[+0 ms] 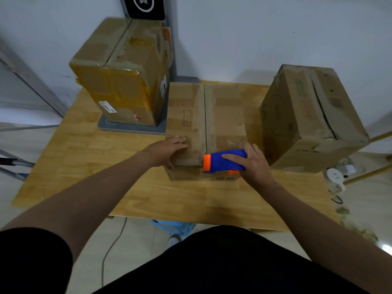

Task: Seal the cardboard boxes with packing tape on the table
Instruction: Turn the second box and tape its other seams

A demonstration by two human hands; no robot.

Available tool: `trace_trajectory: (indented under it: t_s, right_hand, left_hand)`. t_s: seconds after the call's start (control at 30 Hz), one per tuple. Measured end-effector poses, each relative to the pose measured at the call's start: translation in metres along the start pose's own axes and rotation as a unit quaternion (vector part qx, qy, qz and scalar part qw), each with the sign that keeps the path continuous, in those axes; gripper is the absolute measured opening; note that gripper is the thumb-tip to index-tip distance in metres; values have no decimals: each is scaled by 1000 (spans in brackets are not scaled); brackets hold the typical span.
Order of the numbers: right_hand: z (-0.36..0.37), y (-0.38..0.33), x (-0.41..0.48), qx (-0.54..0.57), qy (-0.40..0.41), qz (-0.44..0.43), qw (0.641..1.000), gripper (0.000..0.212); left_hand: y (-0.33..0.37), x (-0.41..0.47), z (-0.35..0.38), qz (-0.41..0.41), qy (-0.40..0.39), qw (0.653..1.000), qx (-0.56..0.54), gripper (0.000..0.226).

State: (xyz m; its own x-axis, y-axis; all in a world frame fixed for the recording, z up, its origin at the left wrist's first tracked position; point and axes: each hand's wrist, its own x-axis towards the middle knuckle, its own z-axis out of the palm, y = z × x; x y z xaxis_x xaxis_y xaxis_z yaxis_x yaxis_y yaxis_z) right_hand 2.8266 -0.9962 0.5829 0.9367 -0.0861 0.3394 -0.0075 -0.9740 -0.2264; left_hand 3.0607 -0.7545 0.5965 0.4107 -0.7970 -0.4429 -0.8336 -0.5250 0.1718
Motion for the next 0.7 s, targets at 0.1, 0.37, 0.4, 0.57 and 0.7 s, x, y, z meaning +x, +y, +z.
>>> trace_trajectory:
  t_s: [0.1, 0.37, 0.4, 0.57, 0.7]
  right_hand:
    - [1, 0, -1, -2, -4, 0, 1000, 62]
    - [2, -1, -1, -3, 0, 10, 1000, 61]
    - [2, 0, -1, -4, 0, 13, 1000, 61]
    - [4, -1, 1, -10, 7, 16, 1000, 59]
    - [5, -1, -1, -13, 6, 19, 1000, 63]
  left_hand:
    - [-11, -8, 0, 33, -16, 999, 21, 108]
    - [-22, -8, -6, 49, -51, 997, 28, 118]
    - [-20, -8, -7, 44, -55, 997, 20, 119]
    - [-4, -2, -1, 13, 43, 999, 19, 93]
    - [11, 9, 8, -23, 86, 996, 15, 97]
